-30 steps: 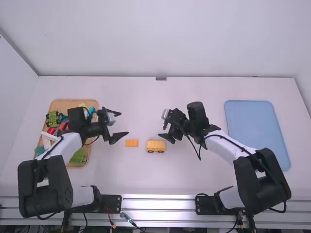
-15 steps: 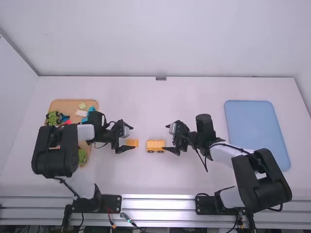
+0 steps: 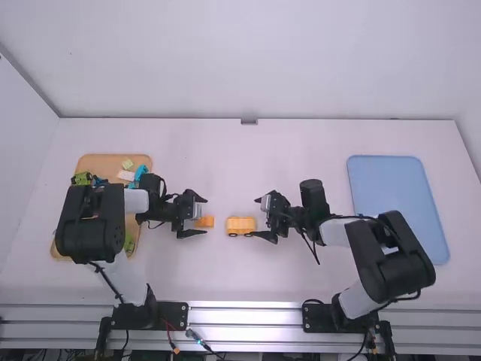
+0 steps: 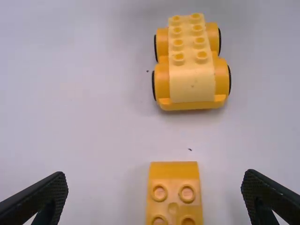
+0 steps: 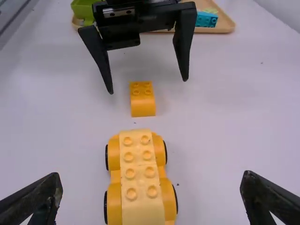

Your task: Assemble lego blocks to make yellow taxi

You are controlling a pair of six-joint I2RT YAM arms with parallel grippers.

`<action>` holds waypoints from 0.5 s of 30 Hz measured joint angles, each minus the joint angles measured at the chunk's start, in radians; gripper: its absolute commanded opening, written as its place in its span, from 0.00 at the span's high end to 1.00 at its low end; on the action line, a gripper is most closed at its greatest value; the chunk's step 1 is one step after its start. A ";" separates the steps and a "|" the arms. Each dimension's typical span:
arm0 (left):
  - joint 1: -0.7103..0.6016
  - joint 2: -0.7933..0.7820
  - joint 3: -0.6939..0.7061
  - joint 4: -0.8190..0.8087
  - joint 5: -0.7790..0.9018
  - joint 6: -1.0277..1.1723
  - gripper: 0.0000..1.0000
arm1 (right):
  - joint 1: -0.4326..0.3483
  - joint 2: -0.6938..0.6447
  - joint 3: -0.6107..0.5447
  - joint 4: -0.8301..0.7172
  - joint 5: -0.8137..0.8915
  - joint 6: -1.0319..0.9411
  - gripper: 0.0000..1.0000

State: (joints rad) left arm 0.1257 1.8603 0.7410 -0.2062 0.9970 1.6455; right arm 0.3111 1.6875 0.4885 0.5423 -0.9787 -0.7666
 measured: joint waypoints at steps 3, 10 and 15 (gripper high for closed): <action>-0.002 0.030 -0.014 0.041 -0.002 -0.019 0.01 | 0.000 0.048 0.000 0.039 -0.040 -0.003 0.01; -0.002 0.073 -0.014 0.069 0.004 -0.038 0.24 | 0.000 0.053 0.000 0.053 -0.071 0.005 0.01; -0.002 0.073 -0.014 0.065 0.001 -0.036 0.24 | 0.000 0.053 0.000 0.054 -0.076 0.005 0.01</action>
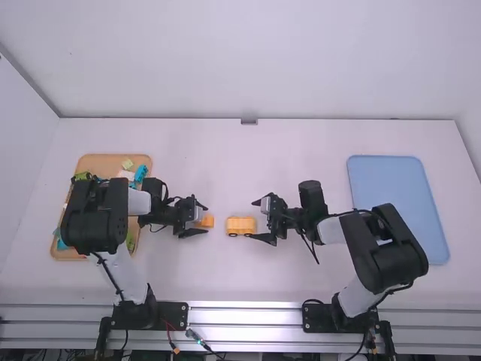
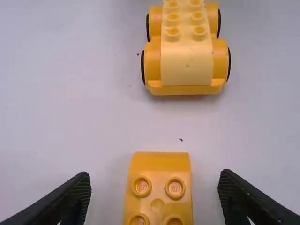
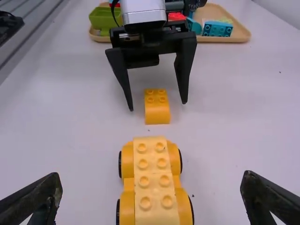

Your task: Assemble lego blocks to make yellow taxi

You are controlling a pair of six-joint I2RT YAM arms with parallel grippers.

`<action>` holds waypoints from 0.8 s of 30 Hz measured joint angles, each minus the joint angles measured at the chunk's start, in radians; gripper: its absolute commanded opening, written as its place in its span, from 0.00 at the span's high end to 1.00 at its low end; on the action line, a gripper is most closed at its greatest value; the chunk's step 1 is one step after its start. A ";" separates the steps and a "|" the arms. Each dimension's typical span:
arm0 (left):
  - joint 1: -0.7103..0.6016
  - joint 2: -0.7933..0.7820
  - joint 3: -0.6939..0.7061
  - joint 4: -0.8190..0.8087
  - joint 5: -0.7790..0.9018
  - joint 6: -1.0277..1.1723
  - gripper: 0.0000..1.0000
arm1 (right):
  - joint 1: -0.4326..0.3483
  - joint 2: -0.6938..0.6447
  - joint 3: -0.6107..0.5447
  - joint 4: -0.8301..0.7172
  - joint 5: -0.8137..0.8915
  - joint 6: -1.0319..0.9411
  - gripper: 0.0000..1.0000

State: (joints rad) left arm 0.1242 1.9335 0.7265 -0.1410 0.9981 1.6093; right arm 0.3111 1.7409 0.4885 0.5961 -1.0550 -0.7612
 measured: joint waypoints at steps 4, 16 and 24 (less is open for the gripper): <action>0.000 0.000 0.000 -0.004 -0.010 -0.001 0.25 | 0.000 0.000 0.000 0.000 -0.002 0.000 0.01; 0.020 0.051 0.037 -0.109 0.011 0.003 0.26 | 0.000 0.000 0.000 0.000 -0.002 0.000 0.01; 0.076 0.056 0.086 -0.241 0.032 0.127 0.21 | 0.000 0.000 0.000 0.000 -0.002 0.002 0.01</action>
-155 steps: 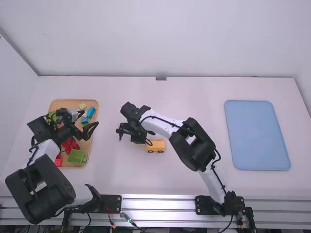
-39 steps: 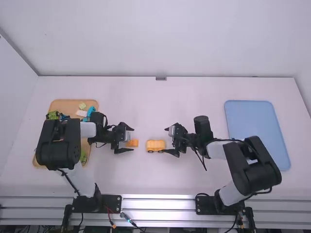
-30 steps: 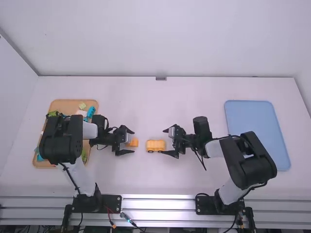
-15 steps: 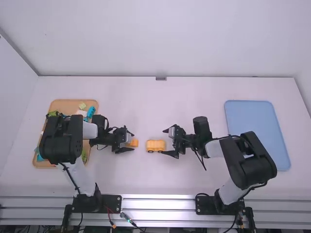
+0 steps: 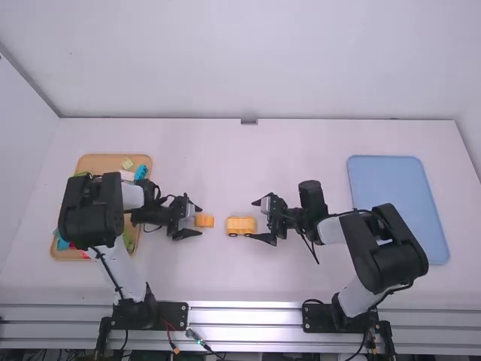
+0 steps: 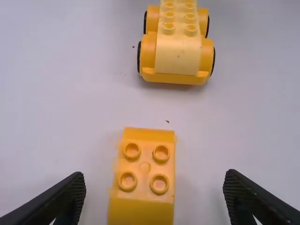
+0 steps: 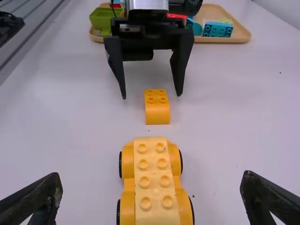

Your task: Assemble lego blocks to make yellow taxi

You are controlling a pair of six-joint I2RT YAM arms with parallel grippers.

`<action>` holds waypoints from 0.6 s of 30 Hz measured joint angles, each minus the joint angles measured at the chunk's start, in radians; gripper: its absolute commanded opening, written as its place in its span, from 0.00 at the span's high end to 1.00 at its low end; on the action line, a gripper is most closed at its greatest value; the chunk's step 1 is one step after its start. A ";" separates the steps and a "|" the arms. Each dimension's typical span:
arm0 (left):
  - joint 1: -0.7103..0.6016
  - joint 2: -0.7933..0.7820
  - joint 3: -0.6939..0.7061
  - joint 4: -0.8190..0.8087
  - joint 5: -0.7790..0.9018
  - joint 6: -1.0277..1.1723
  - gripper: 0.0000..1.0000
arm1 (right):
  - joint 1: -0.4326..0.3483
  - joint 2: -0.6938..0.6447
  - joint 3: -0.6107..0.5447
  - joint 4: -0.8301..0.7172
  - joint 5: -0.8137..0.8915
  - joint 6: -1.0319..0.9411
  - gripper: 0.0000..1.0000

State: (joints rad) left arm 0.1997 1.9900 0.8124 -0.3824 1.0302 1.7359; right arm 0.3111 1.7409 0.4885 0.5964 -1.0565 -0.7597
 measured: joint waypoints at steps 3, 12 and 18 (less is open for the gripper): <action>-0.014 0.000 -0.018 0.082 0.014 0.002 0.22 | 0.000 0.000 0.000 0.000 0.000 -0.001 0.01; -0.019 0.000 -0.073 0.209 0.024 -0.090 0.45 | 0.000 0.000 0.000 0.000 0.000 0.001 0.01; -0.021 0.000 -0.073 0.210 0.024 -0.105 0.59 | 0.000 0.000 0.000 0.000 0.000 0.001 0.01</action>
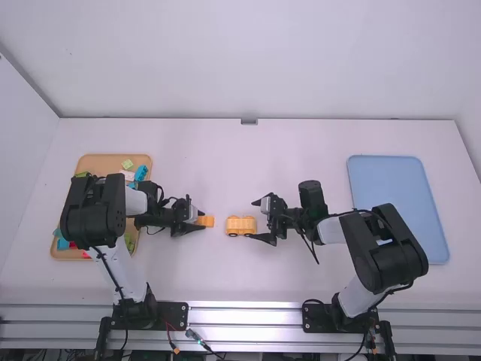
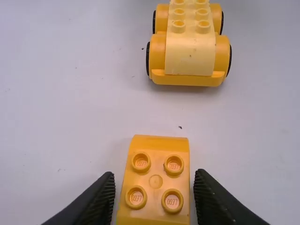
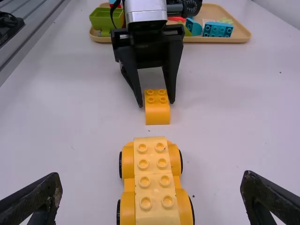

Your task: Assemble lego blocks to make yellow taxi

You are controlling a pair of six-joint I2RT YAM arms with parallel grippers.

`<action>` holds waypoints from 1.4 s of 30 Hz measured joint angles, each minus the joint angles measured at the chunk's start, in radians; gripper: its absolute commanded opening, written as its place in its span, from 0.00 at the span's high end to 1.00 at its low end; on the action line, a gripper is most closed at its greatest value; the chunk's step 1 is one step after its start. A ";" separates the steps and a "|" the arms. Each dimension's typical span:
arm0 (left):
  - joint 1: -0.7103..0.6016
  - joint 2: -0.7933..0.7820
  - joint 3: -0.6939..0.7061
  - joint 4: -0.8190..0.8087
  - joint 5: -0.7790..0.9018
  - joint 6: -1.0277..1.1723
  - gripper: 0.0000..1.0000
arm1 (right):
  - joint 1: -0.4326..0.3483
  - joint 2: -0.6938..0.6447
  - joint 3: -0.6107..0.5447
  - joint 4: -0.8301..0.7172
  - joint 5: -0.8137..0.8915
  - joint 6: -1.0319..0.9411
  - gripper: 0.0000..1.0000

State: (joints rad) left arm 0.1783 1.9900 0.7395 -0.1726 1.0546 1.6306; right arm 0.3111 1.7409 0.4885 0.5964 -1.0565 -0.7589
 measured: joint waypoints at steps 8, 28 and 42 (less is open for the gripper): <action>0.000 0.000 0.000 0.003 0.001 -0.018 0.73 | 0.000 0.000 0.000 0.000 0.000 0.000 0.01; -0.006 0.000 0.000 0.009 0.000 -0.064 0.79 | 0.070 0.280 0.000 0.314 0.090 0.016 0.05; -0.007 0.000 0.000 0.002 0.002 -0.064 0.93 | 0.071 0.427 0.080 0.387 0.062 0.098 0.24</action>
State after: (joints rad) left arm 0.1711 1.9900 0.7391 -0.1703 1.0561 1.5665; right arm 0.3817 2.1681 0.5686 0.9836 -0.9943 -0.6613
